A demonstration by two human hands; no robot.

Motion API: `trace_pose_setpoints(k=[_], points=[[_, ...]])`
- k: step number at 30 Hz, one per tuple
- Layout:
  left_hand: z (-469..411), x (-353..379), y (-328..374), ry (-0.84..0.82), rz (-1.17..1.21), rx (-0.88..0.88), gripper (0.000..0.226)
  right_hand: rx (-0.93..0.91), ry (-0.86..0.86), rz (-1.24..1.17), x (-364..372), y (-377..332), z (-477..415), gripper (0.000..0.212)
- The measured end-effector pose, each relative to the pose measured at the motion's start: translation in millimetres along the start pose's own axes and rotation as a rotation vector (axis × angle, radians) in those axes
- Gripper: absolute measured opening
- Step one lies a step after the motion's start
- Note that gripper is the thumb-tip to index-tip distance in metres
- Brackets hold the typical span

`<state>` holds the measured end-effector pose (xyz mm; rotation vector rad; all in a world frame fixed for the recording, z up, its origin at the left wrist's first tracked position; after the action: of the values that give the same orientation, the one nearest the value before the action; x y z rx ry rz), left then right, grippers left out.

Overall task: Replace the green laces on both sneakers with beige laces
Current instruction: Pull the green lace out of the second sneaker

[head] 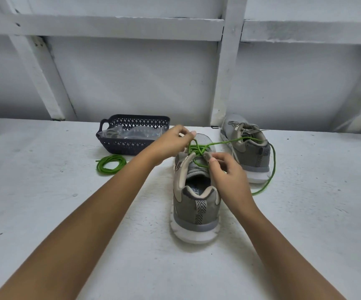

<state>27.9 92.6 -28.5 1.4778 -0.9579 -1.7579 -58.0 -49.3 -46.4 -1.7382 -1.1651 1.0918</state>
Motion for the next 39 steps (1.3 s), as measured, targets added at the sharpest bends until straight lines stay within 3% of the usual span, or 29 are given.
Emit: trace_pose_setpoints(k=[8, 14, 16, 18, 20, 22, 24, 28, 32, 37, 39], points=[[18.5, 8.7, -16.8, -0.089, 0.15, 0.065, 0.018, -0.003, -0.021, 0.019, 0.1, -1.6, -0.8, 0.008], [-1.1, -13.2, -14.7, -0.005, 0.586, -0.076, 0.025, 0.003, -0.042, 0.017, -0.6, -1.7, 1.3, 0.007], [-7.2, -18.0, -17.6, 0.052, 0.486, -0.125, 0.023, 0.007, -0.039, 0.012, -0.5, -1.1, 1.6, 0.008], [-9.7, -27.1, -14.0, 0.148, 0.198, -0.109, 0.018, 0.009, -0.033, 0.009, -1.2, -0.6, 1.1, 0.008], [-6.0, -34.7, -0.5, 0.224, -0.076, -0.011, 0.009, 0.014, -0.033, 0.01, -2.3, 0.4, 0.5, 0.01], [-1.2, -31.5, 7.6, 0.197, -0.205, 0.099, 0.015, 0.014, -0.034, 0.006, -2.7, 0.7, 0.0, 0.01], [10.0, -28.6, 14.7, 0.193, -0.235, 0.211, 0.011, 0.012, -0.029, -0.004, -3.1, 0.5, -0.4, 0.008], [40.4, -45.5, 29.6, 0.392, -0.258, 0.378, 0.019, 0.009, -0.034, 0.006, -1.2, -0.1, -0.5, 0.006], [38.5, -13.7, 7.3, 0.066, -0.314, 0.248, 0.022, 0.011, -0.019, 0.005, -2.7, 1.9, -0.3, 0.007], [35.2, -4.8, -6.4, 0.07, -0.31, 0.204, 0.014, 0.005, -0.025, 0.015, -2.5, 1.1, -0.3, 0.008], [32.6, -7.8, -13.0, 0.054, -0.104, 0.165, 0.018, 0.006, -0.031, 0.01, -2.1, 1.3, 0.0, 0.008]])
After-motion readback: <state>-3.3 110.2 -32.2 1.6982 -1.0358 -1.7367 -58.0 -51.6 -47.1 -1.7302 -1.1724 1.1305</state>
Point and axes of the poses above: each hand's wrist, its own z-axis away from the middle knuckle, its own x-axis out of the palm, y = z × x, the point moved 10 cm from there along -z, towards the middle knuckle, and after that the axes turned 7 degrees about -x, right-handed, at the moved point
